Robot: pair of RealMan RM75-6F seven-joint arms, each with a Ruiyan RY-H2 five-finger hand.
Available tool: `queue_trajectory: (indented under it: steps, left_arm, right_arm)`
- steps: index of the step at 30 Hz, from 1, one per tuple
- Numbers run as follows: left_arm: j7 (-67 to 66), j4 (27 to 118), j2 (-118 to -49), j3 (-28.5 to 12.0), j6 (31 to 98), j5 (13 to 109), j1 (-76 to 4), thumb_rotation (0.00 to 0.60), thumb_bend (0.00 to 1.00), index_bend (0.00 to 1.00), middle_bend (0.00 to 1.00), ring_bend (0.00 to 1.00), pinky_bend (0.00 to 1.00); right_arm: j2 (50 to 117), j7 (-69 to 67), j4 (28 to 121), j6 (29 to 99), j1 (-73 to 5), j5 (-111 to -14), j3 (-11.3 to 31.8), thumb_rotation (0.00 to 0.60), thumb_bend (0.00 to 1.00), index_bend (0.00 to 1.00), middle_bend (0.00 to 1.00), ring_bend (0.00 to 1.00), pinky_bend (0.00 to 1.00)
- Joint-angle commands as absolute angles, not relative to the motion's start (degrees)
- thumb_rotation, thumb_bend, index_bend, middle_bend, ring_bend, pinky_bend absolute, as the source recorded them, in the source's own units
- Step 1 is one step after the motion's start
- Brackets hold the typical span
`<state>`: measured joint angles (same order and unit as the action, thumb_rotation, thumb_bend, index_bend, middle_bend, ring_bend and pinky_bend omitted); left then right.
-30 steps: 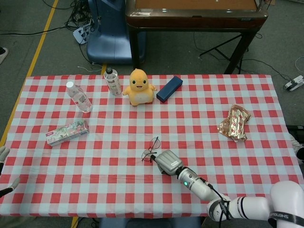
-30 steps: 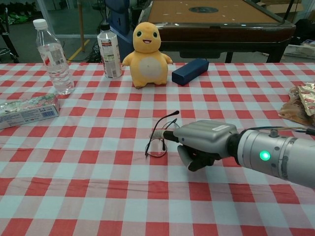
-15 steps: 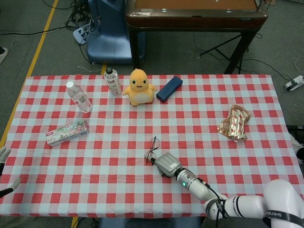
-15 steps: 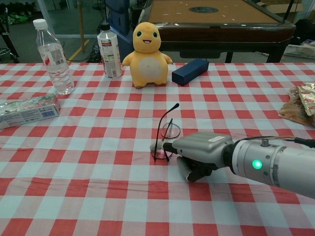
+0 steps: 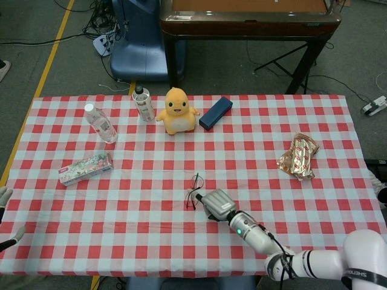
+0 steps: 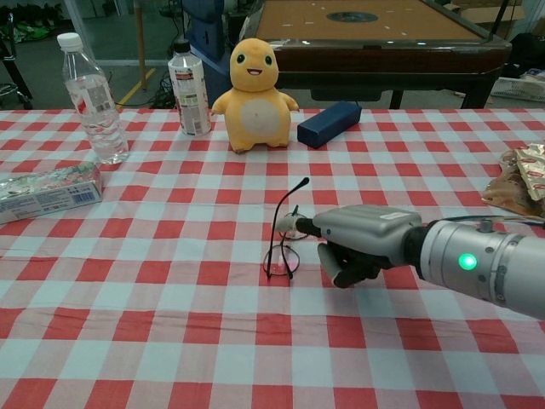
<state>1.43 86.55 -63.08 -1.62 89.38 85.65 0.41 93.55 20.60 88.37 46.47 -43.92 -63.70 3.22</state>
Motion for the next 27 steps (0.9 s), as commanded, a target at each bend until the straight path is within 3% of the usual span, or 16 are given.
queue_trajectory:
  steps: [1,17,27]
  left_arm:
    - [1.3,86.8,-63.0,-1.6,89.5,85.8,0.4,0.6,0.26,0.0,0.0,0.02,0.0]
    - [-0.4,88.3,-62.8,-1.7,89.2,86.3,0.0,0.6,0.26,0.0,0.0,0.02,0.0]
    - [-0.6,88.6,-62.6,-1.6,89.3,86.2,0.0,0.6,0.26,0.0,0.0,0.02,0.0]
  right_arm:
    - [91.5,19.3,89.9,48.6,-42.8,-64.8,4.0,0.6,1.0,0.0,1.0,1.0,1.0]
    - [80.5,19.6,103.3,62.0,-36.5,-79.1,1.3,0.6,1.0,0.0,1.0,1.0,1.0]
    - [80.9,22.9,105.4,59.0,-36.9,-82.4,-1.0,0.6,1.0,0.0,1.0,1.0,1.0]
